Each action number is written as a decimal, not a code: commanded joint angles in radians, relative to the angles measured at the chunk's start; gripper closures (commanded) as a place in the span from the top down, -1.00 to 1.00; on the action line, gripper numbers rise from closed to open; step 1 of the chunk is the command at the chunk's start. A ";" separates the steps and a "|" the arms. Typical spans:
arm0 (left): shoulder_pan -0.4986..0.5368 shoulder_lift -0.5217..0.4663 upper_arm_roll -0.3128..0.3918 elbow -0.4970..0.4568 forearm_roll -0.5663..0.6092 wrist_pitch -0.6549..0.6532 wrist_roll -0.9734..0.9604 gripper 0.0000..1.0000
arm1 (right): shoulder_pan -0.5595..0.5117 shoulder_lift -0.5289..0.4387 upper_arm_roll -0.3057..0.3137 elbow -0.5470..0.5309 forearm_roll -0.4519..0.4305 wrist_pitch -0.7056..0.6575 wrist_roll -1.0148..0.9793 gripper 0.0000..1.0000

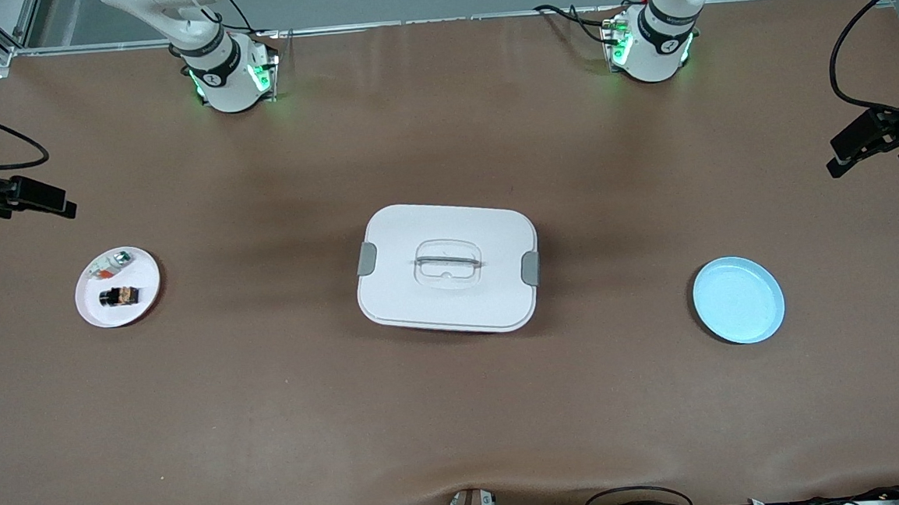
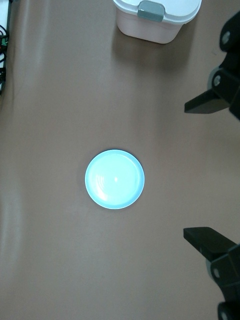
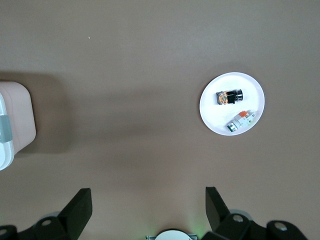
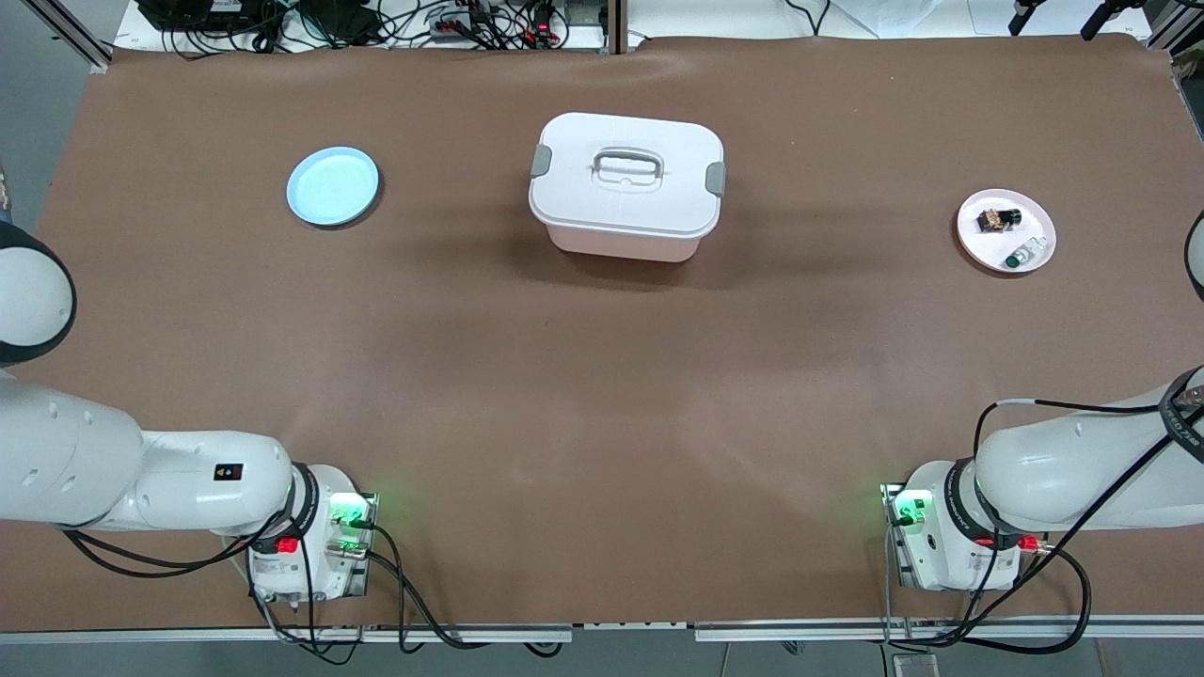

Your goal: Transfer orange switch to right arm and place

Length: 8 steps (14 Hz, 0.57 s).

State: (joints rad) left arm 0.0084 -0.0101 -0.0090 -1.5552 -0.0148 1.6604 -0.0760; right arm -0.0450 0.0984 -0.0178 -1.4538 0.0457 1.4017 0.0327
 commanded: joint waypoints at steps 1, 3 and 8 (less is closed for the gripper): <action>-0.001 -0.002 0.000 0.003 -0.001 -0.013 0.001 1.00 | 0.002 0.000 0.002 0.036 -0.012 -0.020 0.006 1.00; -0.002 -0.004 -0.002 0.004 -0.001 -0.013 0.002 1.00 | 0.005 0.003 0.002 0.049 -0.017 -0.024 0.009 1.00; -0.002 -0.004 -0.002 0.004 -0.001 -0.013 0.002 1.00 | 0.014 0.003 0.002 0.044 -0.052 -0.092 0.021 1.00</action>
State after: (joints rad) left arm 0.0079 -0.0101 -0.0104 -1.5554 -0.0148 1.6604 -0.0760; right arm -0.0425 0.0983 -0.0157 -1.4233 0.0313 1.3263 0.0328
